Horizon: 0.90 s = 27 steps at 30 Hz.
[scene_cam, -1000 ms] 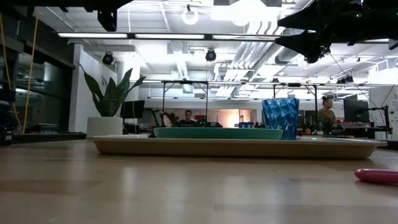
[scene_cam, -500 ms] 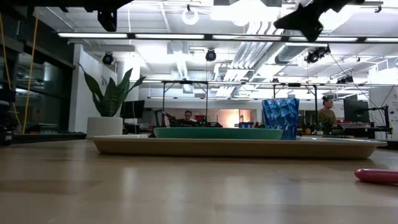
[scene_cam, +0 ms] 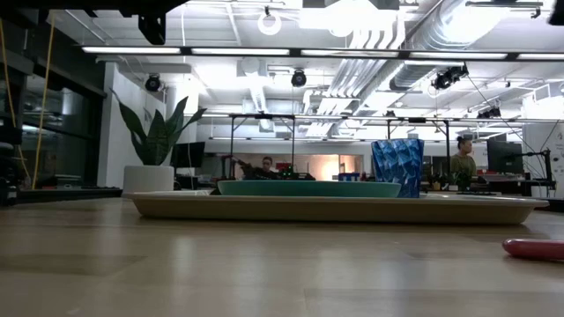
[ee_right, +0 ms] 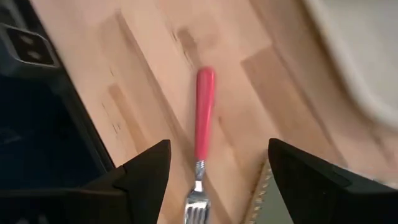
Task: Pick and place plate/cup/fork/spoon on tray
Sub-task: Put the red fork to the right of the blue spoon on the light brown serving tray
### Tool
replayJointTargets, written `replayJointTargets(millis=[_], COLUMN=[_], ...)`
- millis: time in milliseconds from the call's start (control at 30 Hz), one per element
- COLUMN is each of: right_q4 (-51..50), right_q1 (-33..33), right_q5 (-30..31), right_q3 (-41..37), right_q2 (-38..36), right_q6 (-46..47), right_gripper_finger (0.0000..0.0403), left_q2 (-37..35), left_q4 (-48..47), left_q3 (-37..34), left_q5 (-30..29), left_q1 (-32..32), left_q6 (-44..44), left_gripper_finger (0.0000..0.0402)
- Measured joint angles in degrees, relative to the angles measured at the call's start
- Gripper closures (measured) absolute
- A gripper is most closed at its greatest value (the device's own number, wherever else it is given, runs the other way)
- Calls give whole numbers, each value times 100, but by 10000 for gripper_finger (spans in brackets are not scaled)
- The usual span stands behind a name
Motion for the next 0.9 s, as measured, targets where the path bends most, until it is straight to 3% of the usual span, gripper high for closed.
replayJointTargets(millis=[200, 400, 767, 900], right_q4=[-132, -200, -314, -301], right_q1=[17, 15, 19, 21], right_q5=[-722, -1361, -1442, -1370], right_q3=[686, 852, 876, 872], right_q2=[1250, 2089, 2381, 2385], right_q6=[263, 223, 206, 208], right_gripper_finger=[142, 142, 142, 163], left_q2=[0, 0, 0, 0], left_q4=[-7, -87, -87, -88], left_q3=[0, 0, 0, 0], left_q5=[0, 2, 2, 2], left_q1=[1, 2, 2, 2], left_q6=[-99, -198, -199, -199], left_gripper_finger=[401, 401, 401, 401])
